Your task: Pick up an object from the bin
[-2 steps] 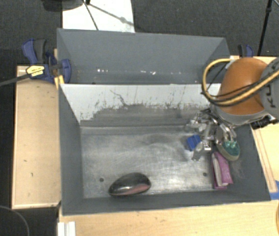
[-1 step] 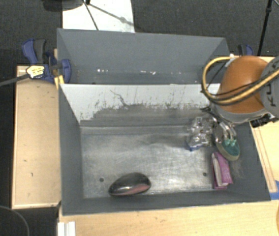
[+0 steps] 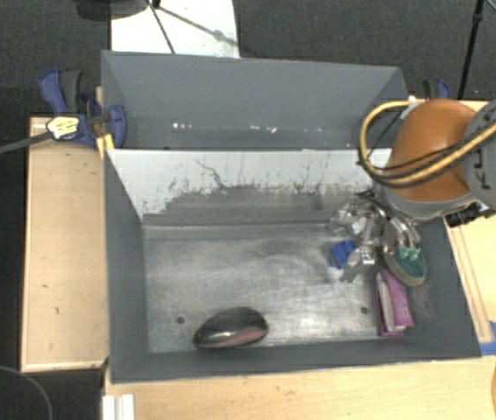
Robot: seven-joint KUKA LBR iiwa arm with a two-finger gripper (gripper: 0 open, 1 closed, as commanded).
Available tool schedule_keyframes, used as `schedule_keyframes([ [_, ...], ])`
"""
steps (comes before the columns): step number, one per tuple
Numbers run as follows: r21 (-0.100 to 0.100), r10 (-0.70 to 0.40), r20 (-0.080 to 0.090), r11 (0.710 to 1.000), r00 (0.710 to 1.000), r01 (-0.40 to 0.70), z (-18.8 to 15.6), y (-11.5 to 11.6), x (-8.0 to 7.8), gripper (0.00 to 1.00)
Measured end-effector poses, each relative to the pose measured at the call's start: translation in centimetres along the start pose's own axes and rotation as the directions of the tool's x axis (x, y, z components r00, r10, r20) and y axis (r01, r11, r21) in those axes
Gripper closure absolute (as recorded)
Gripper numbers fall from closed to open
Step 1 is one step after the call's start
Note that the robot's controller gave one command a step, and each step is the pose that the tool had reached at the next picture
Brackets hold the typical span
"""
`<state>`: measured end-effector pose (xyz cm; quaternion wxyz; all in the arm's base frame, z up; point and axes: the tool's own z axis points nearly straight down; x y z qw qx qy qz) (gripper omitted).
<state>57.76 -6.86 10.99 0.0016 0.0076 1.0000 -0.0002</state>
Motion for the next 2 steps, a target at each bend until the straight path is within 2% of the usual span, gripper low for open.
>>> schedule_keyframes([
  [1, 0.000, -0.001, 0.000, 1.000, 1.000, 0.001, 0.00, 0.00, 0.00, 1.00],
  [2, 0.000, -0.001, 0.000, 1.000, 1.000, 0.001, 0.00, 0.00, 0.00, 0.00],
])
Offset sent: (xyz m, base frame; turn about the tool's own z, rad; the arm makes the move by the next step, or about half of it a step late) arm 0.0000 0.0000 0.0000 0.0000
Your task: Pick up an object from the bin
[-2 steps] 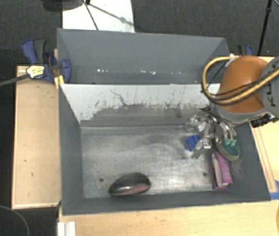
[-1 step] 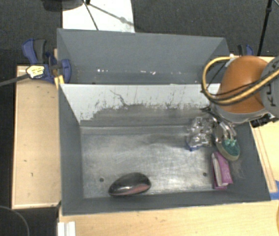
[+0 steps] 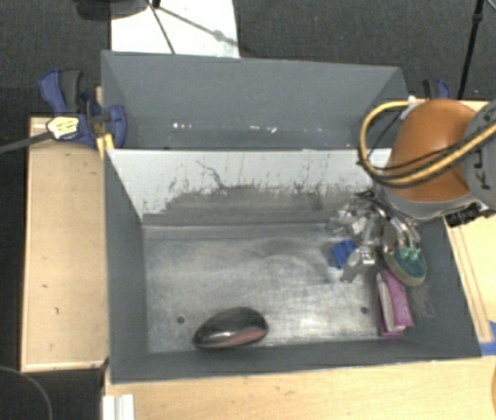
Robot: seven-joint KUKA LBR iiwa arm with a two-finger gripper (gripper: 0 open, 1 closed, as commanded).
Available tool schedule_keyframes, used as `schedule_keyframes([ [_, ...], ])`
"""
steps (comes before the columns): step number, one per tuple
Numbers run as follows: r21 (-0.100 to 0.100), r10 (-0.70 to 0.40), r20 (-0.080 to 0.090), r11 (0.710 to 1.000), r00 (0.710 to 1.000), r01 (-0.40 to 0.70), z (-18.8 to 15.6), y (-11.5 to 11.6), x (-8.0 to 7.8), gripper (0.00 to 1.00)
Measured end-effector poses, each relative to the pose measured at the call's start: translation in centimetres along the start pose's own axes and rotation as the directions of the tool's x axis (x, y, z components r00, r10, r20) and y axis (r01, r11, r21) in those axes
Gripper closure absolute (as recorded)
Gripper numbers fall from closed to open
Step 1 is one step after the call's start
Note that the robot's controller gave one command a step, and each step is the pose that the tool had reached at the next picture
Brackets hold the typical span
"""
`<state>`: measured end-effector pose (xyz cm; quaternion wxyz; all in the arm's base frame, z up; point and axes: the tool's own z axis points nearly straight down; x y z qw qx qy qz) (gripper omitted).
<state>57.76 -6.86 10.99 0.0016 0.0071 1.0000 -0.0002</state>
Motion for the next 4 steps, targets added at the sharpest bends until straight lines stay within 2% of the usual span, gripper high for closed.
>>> schedule_keyframes([
  [1, 0.000, 0.000, 0.000, 1.000, 1.000, 0.000, 0.0, 0.0, 0.0, 1.00],
  [2, 0.000, -0.001, 0.000, 1.000, 1.000, 0.001, 0.0, 0.0, 0.0, 0.00],
  [3, -0.003, 0.116, 0.002, 0.993, 0.993, -0.116, 3.8, -2.7, 0.4, 0.00],
  [4, -0.001, 0.113, 0.008, 0.994, 0.994, -0.113, 3.4, -2.7, 0.2, 1.00],
])
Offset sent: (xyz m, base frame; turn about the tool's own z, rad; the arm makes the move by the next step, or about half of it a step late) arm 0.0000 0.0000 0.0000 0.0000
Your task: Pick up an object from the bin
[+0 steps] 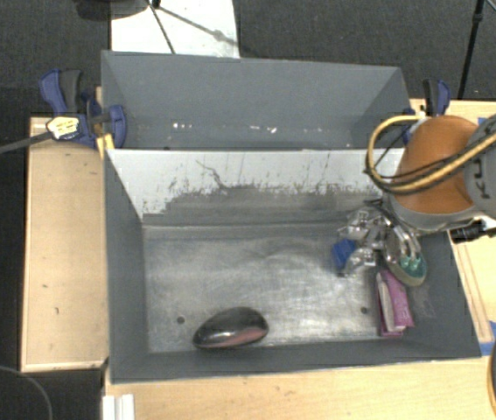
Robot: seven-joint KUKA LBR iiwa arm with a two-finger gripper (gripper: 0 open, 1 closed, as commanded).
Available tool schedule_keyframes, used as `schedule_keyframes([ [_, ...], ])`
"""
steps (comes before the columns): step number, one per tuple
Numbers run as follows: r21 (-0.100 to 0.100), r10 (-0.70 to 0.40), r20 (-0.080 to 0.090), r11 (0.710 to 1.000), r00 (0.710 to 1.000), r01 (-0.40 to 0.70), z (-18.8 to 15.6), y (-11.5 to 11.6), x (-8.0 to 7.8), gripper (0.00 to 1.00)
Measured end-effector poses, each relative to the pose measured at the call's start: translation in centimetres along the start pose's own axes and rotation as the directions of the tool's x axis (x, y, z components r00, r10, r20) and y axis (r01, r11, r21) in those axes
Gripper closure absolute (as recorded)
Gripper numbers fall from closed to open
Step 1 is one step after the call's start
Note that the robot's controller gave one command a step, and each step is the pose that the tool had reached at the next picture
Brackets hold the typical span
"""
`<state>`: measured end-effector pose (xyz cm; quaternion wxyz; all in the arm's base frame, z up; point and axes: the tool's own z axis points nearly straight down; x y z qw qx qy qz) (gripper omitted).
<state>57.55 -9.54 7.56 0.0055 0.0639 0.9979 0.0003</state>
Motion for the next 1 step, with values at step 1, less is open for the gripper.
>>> schedule_keyframes([
  [1, 0.002, -0.140, 0.001, 0.990, 0.990, 0.140, -13.63, 0.30, -1.30, 1.00],
])
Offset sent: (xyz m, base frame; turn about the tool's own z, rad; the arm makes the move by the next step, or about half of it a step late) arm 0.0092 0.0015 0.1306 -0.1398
